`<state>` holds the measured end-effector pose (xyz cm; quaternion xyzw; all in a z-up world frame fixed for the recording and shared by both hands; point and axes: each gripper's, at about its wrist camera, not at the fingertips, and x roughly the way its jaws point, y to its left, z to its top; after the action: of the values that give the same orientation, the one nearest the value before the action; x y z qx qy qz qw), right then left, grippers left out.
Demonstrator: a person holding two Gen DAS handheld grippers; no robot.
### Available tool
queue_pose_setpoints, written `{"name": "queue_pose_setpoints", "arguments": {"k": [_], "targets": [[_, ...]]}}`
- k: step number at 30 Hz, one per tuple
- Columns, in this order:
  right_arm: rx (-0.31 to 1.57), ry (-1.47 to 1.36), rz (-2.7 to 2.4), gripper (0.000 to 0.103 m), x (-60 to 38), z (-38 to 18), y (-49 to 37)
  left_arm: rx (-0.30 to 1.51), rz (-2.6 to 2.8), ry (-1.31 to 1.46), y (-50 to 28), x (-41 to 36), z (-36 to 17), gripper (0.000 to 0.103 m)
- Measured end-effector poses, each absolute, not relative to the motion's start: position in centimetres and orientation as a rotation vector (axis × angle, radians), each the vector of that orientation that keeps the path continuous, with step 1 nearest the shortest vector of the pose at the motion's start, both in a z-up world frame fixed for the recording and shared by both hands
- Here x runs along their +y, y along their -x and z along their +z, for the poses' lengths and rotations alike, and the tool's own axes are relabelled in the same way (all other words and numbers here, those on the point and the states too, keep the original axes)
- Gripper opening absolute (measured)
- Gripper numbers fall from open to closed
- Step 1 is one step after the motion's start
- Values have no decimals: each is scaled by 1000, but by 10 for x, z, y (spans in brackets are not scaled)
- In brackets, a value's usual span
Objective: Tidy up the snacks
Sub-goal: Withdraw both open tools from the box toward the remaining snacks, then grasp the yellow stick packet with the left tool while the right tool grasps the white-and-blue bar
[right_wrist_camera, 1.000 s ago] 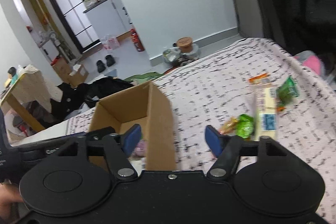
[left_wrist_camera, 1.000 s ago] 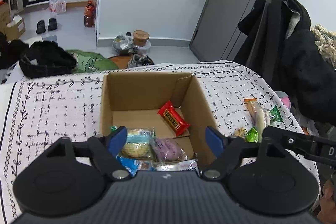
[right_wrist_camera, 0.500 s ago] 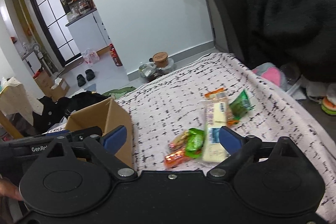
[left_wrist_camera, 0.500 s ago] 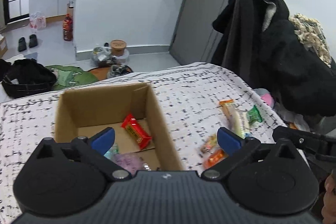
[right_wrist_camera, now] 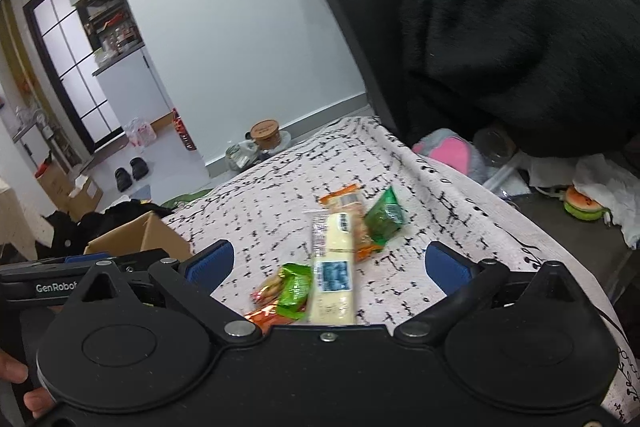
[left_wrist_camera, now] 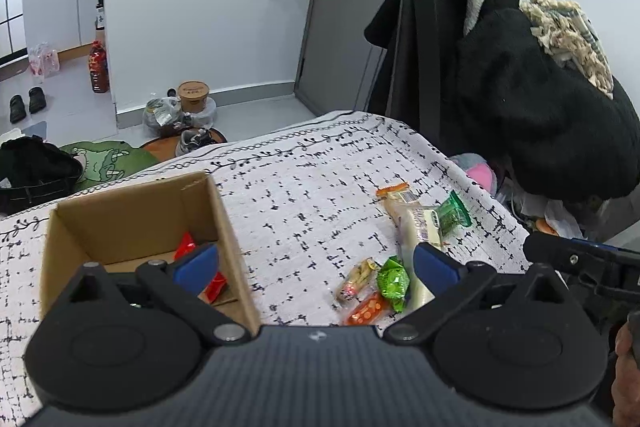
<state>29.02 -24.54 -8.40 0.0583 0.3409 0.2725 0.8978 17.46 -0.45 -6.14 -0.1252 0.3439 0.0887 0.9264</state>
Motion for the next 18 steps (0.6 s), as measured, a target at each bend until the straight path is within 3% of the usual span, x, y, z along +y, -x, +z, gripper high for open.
{"name": "queue_pose_setpoints", "arguments": {"k": [18], "targets": [[773,-145,552,102,-263,-121,-325,781,157,221,-216,-29,-82,100]]}}
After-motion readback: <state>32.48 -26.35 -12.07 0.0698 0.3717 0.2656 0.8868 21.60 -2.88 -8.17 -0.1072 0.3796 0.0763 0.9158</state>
